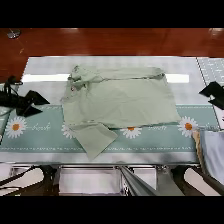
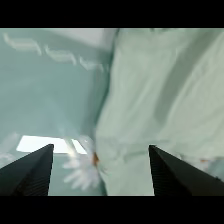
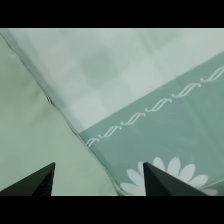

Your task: Fold the shirts.

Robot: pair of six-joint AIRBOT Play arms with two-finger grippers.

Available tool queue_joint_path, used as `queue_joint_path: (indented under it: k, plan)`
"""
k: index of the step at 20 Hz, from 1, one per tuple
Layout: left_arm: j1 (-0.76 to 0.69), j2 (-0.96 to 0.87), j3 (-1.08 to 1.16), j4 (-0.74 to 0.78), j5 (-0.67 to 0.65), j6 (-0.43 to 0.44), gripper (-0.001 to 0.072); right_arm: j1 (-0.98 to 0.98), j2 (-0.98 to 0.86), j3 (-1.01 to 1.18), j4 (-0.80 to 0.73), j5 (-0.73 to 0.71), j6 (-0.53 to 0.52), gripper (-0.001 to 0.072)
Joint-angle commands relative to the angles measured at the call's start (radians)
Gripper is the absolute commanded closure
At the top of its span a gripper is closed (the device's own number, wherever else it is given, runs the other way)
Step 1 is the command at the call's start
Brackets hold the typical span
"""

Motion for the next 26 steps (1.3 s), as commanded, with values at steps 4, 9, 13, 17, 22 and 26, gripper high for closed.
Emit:
queue_joint_path:
  k: [4,9,13,17,22,26]
  plan:
    - [0.017,0.063,-0.368,-0.276,0.148,0.185,0.0008,0.082,0.271,-0.32,0.148,-0.118,-0.048,0.0079]
    - [-0.125,0.053,-0.387,-0.325,0.197,0.18,0.0009,0.175,0.271,-0.32,0.148,-0.097,-0.035,0.0078]
    - [-0.218,0.033,-0.387,-0.347,0.265,0.156,0.0009,0.176,0.271,-0.32,0.146,-0.107,-0.002,0.0079]
    - [-0.257,0.003,-0.387,-0.348,0.248,0.159,0.0009,0.104,0.271,-0.32,0.149,-0.105,0.002,0.0079]
    - [-0.26,0.003,-0.386,-0.348,0.243,0.208,0.0659,-0.04,0.27,-0.32,0.14,-0.092,-0.026,0.0079]
    - [-0.26,0.003,-0.387,-0.348,0.24,0.218,0.0676,-0.127,0.227,-0.33,-0.039,-0.01,0.001,0.0079]
